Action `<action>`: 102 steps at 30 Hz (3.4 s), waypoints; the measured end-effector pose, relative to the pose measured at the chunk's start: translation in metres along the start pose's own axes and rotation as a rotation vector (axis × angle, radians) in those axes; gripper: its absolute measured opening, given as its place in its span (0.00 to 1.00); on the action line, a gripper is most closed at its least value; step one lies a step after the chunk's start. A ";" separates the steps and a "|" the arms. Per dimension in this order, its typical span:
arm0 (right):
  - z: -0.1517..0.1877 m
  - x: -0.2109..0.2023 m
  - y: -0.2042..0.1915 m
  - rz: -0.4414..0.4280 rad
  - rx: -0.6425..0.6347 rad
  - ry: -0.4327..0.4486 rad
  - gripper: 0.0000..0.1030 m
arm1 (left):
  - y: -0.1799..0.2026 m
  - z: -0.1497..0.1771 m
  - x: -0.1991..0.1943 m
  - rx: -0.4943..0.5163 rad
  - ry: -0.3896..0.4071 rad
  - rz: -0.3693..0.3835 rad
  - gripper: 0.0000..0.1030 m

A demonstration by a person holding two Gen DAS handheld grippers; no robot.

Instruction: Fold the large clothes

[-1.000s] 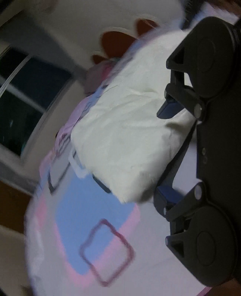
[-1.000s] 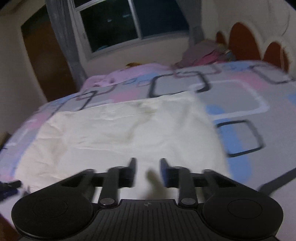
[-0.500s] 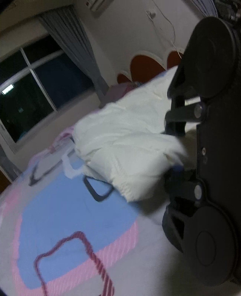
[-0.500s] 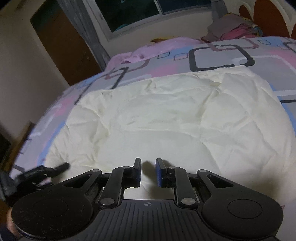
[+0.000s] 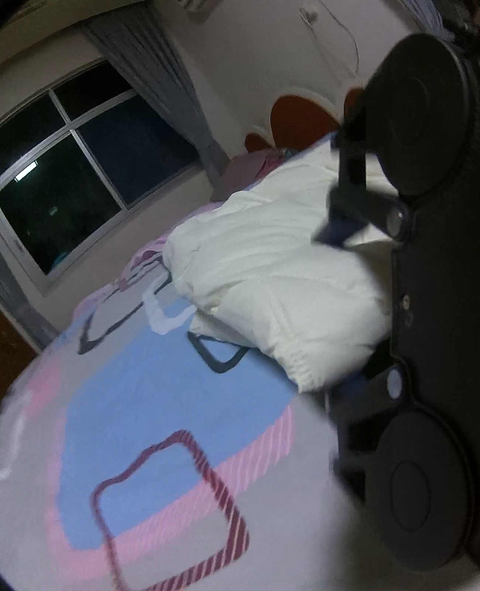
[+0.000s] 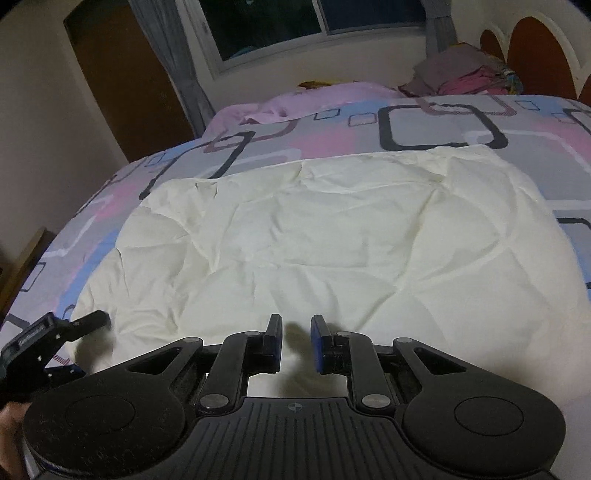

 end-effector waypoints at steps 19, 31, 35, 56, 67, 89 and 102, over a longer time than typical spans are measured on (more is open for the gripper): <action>0.021 0.044 0.023 -0.046 0.075 -0.087 0.16 | 0.172 0.024 -0.010 0.485 0.008 0.208 0.17; -0.023 -0.057 0.178 -0.013 0.365 0.127 0.16 | 0.293 0.146 0.056 0.756 -0.222 0.225 0.16; -0.019 -0.074 0.224 0.034 0.389 0.138 0.17 | 0.309 0.206 0.096 0.792 -0.378 0.202 0.19; -0.030 -0.108 0.249 -0.145 0.348 0.152 0.87 | 0.267 0.222 0.104 0.141 -0.285 0.410 0.88; -0.019 -0.074 0.223 -0.162 0.292 0.030 0.08 | 0.277 0.209 0.092 0.116 -0.272 0.418 0.80; -0.048 -0.098 0.208 -0.026 0.160 0.200 0.65 | 0.236 0.182 0.102 0.612 -0.265 -0.026 0.69; -0.095 -0.033 0.154 -0.182 0.063 0.130 0.52 | 0.240 0.170 0.111 0.675 -0.343 0.030 0.69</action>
Point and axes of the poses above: each gripper's, at about its wrist camera, not at the fingertips, and x roughly the way its jaws point, y to its right, z to its underside, the point moved 7 cm from there along x, roughly the way its jaws point, and after that the axes turned 7 degrees about z, right-handed, at the moved point
